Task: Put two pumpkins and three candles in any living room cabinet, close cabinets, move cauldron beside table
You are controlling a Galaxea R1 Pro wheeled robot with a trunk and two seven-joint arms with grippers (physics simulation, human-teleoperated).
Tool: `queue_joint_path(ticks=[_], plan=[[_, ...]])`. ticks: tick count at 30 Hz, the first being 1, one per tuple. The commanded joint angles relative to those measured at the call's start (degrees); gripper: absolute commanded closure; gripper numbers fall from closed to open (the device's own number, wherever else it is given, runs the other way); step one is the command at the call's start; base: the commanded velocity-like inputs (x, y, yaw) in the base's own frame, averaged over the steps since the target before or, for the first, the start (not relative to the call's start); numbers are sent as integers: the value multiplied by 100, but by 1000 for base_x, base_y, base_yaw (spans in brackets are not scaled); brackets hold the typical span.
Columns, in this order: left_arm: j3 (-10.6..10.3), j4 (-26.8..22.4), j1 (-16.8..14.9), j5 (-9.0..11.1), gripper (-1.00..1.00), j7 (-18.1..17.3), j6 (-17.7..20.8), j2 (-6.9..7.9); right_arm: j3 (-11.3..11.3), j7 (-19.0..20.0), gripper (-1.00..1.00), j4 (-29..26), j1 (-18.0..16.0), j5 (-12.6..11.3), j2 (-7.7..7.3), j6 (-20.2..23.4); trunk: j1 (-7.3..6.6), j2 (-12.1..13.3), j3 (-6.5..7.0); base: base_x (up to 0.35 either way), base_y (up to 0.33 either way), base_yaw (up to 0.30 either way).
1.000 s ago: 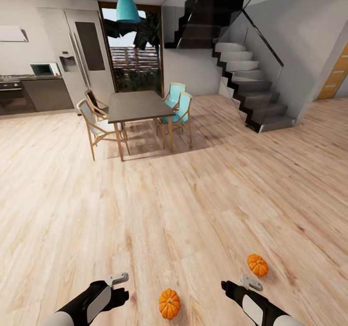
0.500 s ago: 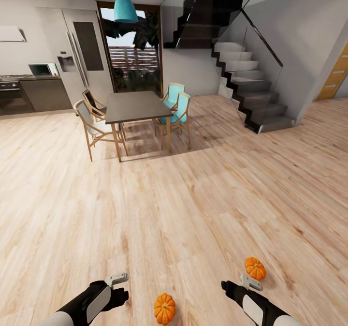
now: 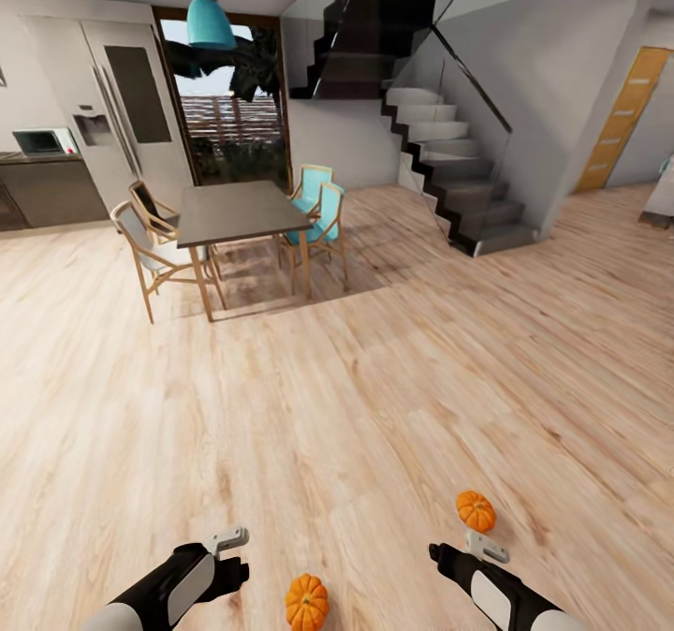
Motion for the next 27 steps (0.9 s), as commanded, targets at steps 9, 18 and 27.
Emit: queue_joint_path(ticks=[9, 18, 27], plan=[[-44, -19, -1, 61, -100, 51, -39, 8, 44, -18, -100, -10, -3, -41, 4, 23, 0, -4, 41, 0, -5, -243], [-44, -17, -1, 61, -100, 51, -105, 8, 44, -18, -100, -10, -3, -40, 5, 23, 0, -4, 82, 0, -48, -248], [-51, -19, -1, 61, -100, 51, -113, -1, 44, -18, -100, -10, -3, -38, 7, 20, 0, -4, 122, 0, -5, -253]])
